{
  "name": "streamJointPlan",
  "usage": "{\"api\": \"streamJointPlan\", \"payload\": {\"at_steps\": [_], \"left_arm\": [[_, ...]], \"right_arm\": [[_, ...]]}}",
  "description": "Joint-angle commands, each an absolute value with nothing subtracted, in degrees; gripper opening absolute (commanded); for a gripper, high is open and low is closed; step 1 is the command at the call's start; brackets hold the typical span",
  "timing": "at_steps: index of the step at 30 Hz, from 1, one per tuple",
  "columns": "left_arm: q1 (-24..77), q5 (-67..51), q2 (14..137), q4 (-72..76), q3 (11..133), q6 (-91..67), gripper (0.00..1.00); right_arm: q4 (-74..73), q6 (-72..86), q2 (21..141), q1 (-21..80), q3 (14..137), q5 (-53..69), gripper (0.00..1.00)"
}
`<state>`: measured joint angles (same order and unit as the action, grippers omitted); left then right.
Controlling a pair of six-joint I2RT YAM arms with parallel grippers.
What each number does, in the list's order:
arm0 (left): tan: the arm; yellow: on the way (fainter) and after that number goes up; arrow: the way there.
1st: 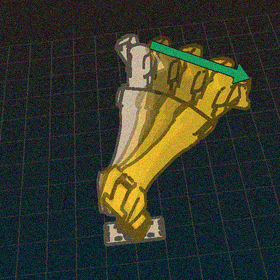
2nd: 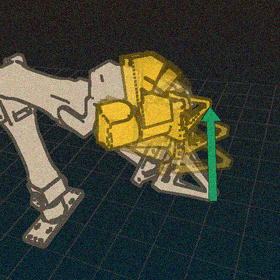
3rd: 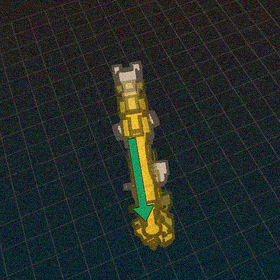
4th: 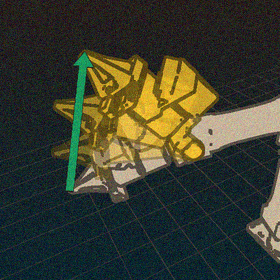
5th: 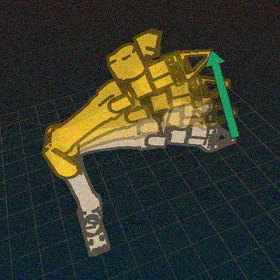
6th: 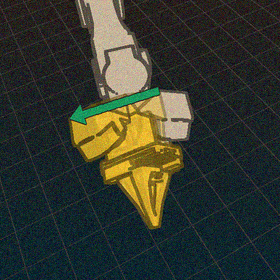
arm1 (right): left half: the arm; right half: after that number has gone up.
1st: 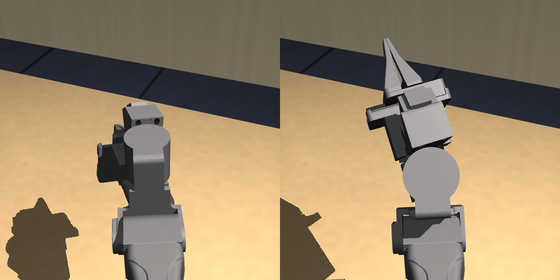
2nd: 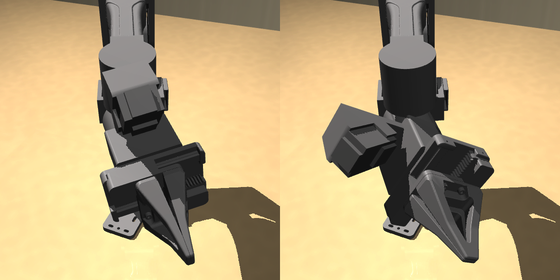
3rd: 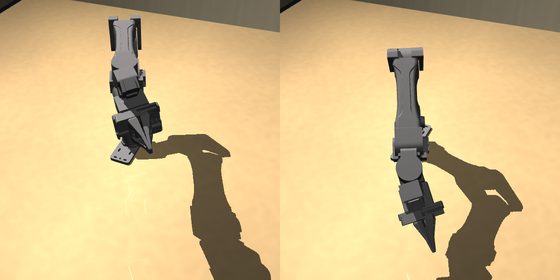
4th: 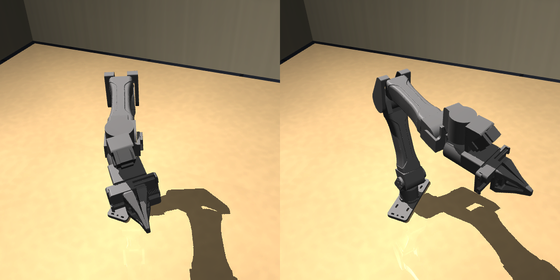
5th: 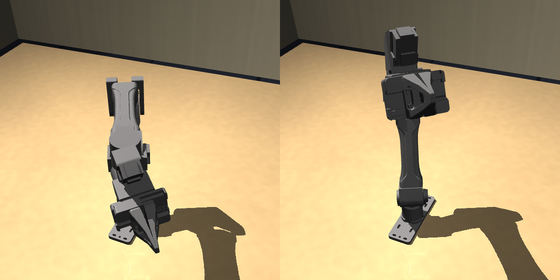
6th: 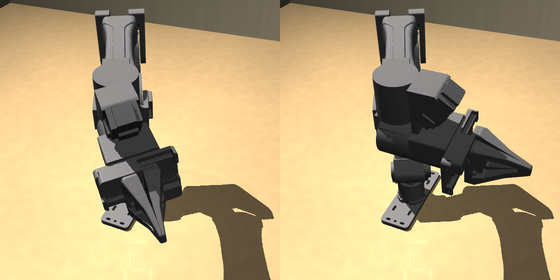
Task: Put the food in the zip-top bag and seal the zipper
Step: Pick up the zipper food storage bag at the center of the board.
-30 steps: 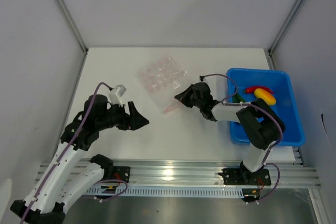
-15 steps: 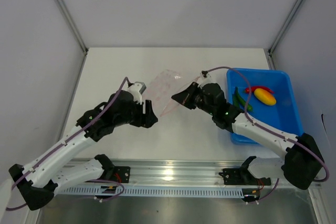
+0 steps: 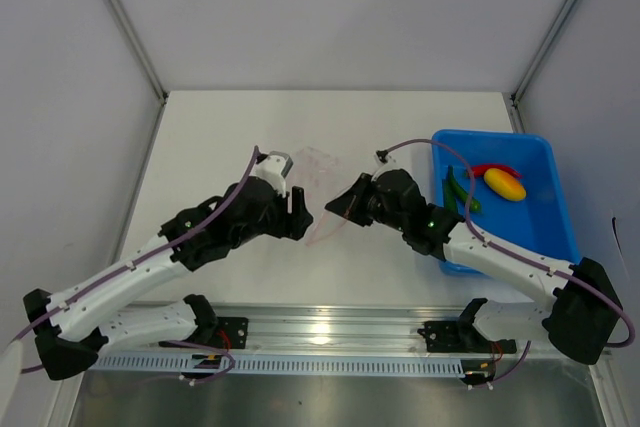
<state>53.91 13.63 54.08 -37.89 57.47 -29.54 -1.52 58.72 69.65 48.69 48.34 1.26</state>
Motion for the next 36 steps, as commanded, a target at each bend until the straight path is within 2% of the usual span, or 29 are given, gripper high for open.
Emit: {"api": "streamJointPlan", "payload": {"at_steps": [1, 31, 33, 34, 36], "left_arm": [[55.02, 17.22, 55.98, -35.51, 60.03, -29.71, 0.7], [59.24, 24.08, 65.92, -29.79, 56.69, -28.92, 0.69], [59.24, 25.04, 66.27, -30.06, 56.78, -29.18, 0.65], [59.24, 25.74, 66.53, -30.23, 56.95, -29.18, 0.55], [59.24, 26.19, 66.97, -30.5, 57.65, -29.27, 0.46]], "right_arm": [[-1.76, 61.16, 69.0, 49.57, 48.78, 0.0, 0.0], [-8.0, 72.07, 67.5, 52.56, 54.14, -6.06, 0.0], [-8.78, 71.72, 67.41, 52.82, 54.49, -6.24, 0.0], [-9.05, 71.54, 67.59, 52.82, 54.67, -6.15, 0.02], [-8.97, 70.84, 67.76, 52.91, 54.76, -5.63, 0.07]]}}
